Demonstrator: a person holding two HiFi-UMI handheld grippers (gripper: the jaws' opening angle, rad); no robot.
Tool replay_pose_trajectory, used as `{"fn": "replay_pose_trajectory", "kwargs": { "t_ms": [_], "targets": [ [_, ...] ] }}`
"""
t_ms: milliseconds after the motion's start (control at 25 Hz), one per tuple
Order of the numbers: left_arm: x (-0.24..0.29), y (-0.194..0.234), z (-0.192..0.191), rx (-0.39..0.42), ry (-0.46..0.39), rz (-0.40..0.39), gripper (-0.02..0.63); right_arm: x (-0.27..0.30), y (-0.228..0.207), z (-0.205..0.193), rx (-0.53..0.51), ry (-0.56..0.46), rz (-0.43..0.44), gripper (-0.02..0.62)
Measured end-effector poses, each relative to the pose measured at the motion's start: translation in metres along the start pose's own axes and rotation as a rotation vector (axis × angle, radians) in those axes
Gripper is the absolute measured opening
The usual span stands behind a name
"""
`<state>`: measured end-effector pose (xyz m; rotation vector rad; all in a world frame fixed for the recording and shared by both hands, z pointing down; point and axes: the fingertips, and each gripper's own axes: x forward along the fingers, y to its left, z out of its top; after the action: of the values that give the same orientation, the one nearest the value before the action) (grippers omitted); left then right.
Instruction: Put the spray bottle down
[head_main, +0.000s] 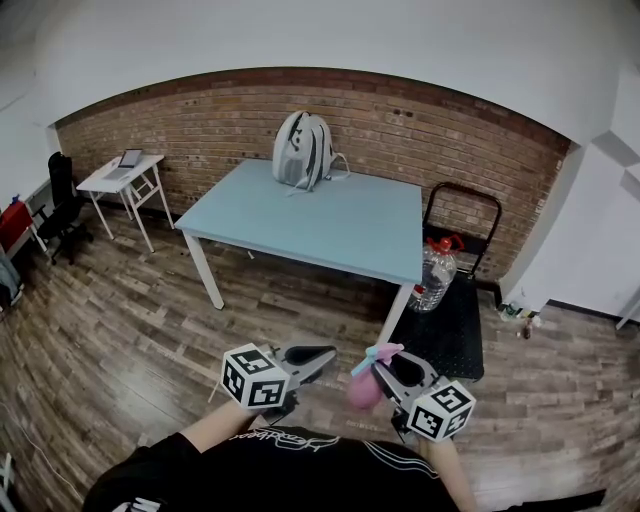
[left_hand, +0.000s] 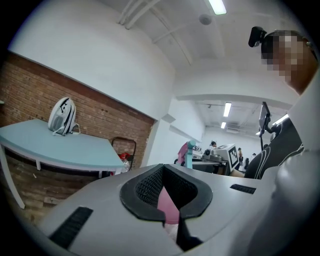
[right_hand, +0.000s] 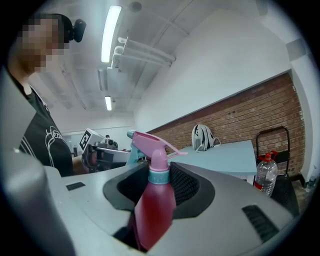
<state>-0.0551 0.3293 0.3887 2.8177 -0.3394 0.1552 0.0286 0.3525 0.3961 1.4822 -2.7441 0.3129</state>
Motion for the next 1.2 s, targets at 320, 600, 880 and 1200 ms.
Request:
{"fn": "replay_pose_trajectory", "kwargs": {
  "t_ms": [320, 600, 880, 1200],
  "targets": [
    [0.023, 0.033, -0.002, -0.022, 0.017, -0.018, 0.008, 0.024, -0.032, -0.010, 0.027, 0.014, -0.016, 0.137],
    [0.075, 0.105, 0.014, -0.036, 0.032, -0.053, 0.008, 0.080, -0.101, -0.007, 0.036, 0.045, -0.029, 0.137],
    [0.131, 0.231, 0.050, -0.075, 0.058, -0.056, 0.008, 0.174, -0.203, 0.021, 0.069, 0.037, -0.086, 0.137],
    [0.200, 0.381, 0.121, -0.061, 0.051, -0.041, 0.008, 0.291, -0.318, 0.071, 0.056, 0.024, -0.103, 0.137]
  ]
}}
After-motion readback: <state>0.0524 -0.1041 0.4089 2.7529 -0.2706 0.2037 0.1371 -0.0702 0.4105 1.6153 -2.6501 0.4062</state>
